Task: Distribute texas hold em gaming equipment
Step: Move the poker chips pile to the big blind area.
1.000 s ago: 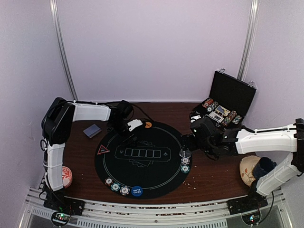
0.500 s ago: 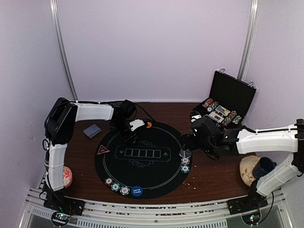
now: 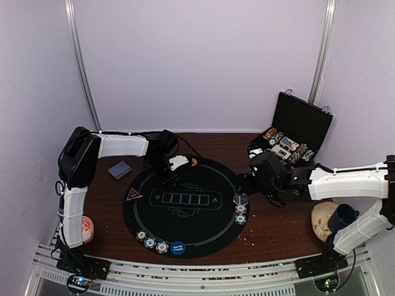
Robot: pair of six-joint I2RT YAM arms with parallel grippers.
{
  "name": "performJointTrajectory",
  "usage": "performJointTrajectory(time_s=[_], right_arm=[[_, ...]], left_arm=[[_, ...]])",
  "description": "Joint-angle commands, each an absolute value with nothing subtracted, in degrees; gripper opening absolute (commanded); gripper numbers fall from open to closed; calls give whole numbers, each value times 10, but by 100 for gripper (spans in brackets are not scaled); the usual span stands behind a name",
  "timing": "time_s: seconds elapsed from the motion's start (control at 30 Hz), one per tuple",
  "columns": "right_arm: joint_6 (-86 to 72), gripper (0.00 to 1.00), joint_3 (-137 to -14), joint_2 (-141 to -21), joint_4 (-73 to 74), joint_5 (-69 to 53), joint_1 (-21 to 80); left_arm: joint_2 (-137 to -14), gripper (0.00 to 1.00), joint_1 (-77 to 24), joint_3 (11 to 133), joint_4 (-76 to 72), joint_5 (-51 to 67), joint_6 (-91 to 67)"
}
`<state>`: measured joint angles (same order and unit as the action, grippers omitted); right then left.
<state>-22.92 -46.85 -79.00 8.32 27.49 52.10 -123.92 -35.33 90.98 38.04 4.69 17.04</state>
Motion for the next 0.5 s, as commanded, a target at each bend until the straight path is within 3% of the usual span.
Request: performJointTrajectory(time_s=[0.0,0.2,0.47], right_arm=[[-235,100,-460,-780,78,288,520],[-236,100,-461,-780,77,288,520],[-236,100,-460,-782,76,288,520]], left_arm=[[-1263,60,-351,890,416,-12,174],[-1263,57,-350,892,419,-24,175],[-1267,43,-344,888,425,-21,175]])
